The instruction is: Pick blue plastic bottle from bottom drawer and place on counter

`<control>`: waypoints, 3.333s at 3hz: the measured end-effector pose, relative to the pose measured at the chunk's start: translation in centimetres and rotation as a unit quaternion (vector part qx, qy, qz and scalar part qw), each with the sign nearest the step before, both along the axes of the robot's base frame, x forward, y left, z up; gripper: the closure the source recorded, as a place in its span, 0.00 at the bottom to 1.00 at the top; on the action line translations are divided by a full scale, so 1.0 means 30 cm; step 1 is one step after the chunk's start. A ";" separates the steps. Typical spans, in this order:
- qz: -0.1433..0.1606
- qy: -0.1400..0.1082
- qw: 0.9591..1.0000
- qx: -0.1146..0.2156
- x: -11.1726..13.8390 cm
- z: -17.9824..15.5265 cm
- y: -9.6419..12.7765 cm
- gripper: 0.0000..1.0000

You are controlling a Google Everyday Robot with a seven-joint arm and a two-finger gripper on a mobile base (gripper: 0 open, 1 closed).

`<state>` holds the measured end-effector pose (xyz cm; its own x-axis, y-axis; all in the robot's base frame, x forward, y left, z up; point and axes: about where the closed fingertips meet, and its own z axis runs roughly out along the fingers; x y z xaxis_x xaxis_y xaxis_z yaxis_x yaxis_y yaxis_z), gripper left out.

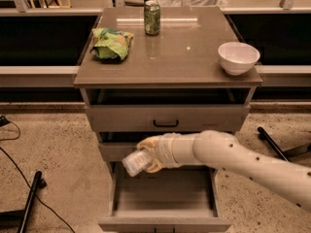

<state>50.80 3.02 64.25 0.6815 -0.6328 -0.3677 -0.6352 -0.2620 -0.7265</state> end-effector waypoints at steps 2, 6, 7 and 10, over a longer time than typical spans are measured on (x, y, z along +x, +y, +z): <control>-0.007 0.051 0.998 0.043 0.145 0.376 -0.127 1.00; 0.015 -0.053 0.998 -0.017 0.143 0.762 -0.094 1.00; 0.036 -0.046 0.998 -0.027 0.194 0.896 -0.095 1.00; -0.063 0.029 0.998 0.010 0.651 1.089 -0.157 1.00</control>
Offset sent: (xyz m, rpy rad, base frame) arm 0.0892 -0.1217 0.2223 0.1524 0.2418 -0.0381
